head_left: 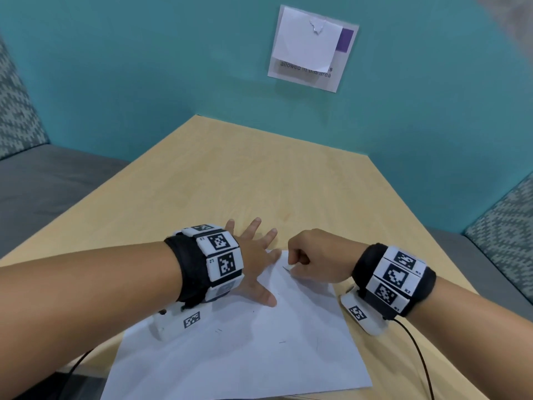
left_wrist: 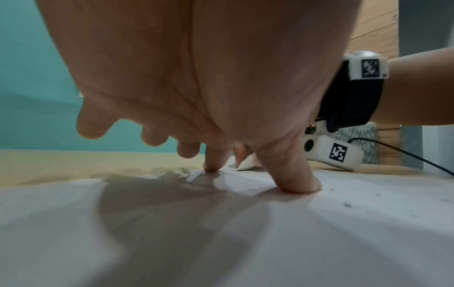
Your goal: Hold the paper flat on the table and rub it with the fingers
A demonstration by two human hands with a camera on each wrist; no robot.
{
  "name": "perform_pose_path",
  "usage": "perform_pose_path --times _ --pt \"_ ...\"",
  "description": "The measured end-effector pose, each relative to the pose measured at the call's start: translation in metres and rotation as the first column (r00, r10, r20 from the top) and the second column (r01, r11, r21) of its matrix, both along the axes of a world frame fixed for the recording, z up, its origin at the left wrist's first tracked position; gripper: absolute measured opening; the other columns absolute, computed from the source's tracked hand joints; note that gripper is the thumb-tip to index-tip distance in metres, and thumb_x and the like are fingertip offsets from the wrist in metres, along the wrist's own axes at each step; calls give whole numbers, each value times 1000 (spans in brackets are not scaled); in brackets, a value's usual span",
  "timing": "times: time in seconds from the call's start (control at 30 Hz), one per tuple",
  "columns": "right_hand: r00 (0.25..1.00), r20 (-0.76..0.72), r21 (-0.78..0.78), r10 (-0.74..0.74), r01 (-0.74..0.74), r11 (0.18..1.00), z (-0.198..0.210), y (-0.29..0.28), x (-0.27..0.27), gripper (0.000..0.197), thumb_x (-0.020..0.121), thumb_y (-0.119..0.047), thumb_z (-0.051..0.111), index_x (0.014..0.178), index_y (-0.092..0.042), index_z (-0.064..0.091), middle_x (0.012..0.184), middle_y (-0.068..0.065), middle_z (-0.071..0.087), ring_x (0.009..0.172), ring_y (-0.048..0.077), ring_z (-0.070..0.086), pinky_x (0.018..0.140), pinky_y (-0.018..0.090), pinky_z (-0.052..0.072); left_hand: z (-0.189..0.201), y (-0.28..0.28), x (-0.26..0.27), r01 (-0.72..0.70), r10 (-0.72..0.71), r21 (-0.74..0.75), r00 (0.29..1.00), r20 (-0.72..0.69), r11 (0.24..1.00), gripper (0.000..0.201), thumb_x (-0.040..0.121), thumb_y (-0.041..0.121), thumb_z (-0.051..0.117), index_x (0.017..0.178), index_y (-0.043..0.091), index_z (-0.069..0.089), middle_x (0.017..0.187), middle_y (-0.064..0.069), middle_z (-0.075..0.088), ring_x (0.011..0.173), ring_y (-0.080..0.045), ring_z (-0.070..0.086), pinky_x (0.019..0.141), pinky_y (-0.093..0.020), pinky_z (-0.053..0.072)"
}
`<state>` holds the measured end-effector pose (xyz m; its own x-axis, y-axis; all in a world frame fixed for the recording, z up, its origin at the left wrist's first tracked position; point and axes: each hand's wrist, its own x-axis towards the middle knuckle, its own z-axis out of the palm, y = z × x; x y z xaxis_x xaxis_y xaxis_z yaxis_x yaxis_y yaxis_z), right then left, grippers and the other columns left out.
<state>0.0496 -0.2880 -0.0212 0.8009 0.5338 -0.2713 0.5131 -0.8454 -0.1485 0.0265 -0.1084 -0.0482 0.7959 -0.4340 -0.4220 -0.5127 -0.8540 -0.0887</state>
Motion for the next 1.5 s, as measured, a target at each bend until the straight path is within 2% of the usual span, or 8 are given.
perform_pose_path --times 0.43,0.63,0.77,0.9,1.03,1.17,1.3,1.5 --pt "995 -6 -13 -104 103 995 3 -6 15 10 90 -26 64 91 -17 60 74 -10 54 64 7 49 56 20 35 13 -13 10 75 -76 -39 997 -16 996 108 79 75 58 158 33 -1 163 2 -27 146 -29 -33 112 -70 -9" --pt "993 -101 15 61 -59 998 2 3 -8 15 87 -22 64 84 -8 64 68 -3 54 59 12 45 55 22 38 1 -8 15 49 -53 -81 998 -43 995 99 77 79 57 156 45 7 163 4 -26 145 -31 -34 112 -70 -9" --pt "998 -60 11 -27 28 1000 9 -3 6 15 87 -25 66 76 -20 58 65 -11 51 58 8 46 55 21 36 -4 -9 18 51 -52 -32 998 -33 998 110 73 85 52 151 48 -16 163 2 -27 145 -35 -33 110 -74 -6" --pt "987 -141 26 76 -73 997 1 7 -9 16 85 -20 63 79 -6 62 66 1 53 58 14 43 56 24 38 -3 -8 17 30 -32 -63 999 -33 998 99 74 82 55 154 51 3 163 1 -26 144 -36 -34 109 -74 -7" --pt "998 -61 35 -33 35 999 8 -2 5 12 87 -24 66 79 -17 61 66 -8 54 58 9 47 55 21 37 -9 -8 20 37 -37 -36 999 -12 999 108 72 86 52 151 51 -13 163 1 -26 145 -37 -32 108 -76 -6" --pt "990 -128 35 54 -50 998 -1 9 -9 21 87 -22 64 86 0 64 69 5 55 60 15 44 56 25 37 -8 -8 18 19 -20 -54 1000 -7 998 97 73 83 54 154 50 12 163 0 -26 144 -37 -34 109 -75 -6" --pt "997 -68 56 -29 33 998 6 2 5 14 86 -22 64 83 -8 64 66 -4 56 58 12 46 55 23 38 -7 -8 19 20 -21 -42 1000 -20 999 105 72 85 53 152 52 -7 163 1 -26 145 -37 -32 108 -76 -5" --pt "996 -86 23 22 -20 1000 2 0 0 18 87 -22 64 89 -4 66 70 0 56 62 14 46 59 25 40 -6 -8 19 15 -16 -44 1000 -26 999 104 72 85 53 152 52 -4 163 0 -26 145 -38 -32 108 -76 -5"
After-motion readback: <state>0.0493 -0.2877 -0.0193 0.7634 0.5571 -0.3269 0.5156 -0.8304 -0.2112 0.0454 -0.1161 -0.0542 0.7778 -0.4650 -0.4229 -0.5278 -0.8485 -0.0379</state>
